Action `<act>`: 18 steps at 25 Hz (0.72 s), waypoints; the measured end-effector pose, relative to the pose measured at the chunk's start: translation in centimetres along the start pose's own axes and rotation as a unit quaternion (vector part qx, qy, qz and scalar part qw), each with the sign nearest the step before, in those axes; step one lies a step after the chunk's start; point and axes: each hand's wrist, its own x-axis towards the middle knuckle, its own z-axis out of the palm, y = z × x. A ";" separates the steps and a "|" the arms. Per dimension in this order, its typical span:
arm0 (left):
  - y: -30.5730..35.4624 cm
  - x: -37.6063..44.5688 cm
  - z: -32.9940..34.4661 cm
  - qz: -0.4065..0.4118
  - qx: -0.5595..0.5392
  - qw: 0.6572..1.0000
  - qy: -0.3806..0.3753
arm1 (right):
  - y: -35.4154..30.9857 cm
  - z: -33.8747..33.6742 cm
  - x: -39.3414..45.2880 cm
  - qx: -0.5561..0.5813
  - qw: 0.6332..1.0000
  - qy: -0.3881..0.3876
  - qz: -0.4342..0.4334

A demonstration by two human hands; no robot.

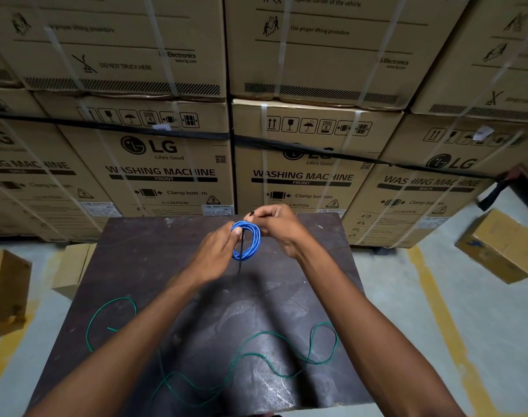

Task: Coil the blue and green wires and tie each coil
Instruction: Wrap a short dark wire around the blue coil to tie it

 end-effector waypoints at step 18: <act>-0.1 0.3 0.2 -0.002 0.062 0.998 -0.004 | 0.3 0.1 -0.6 -0.062 0.982 0.131 -0.122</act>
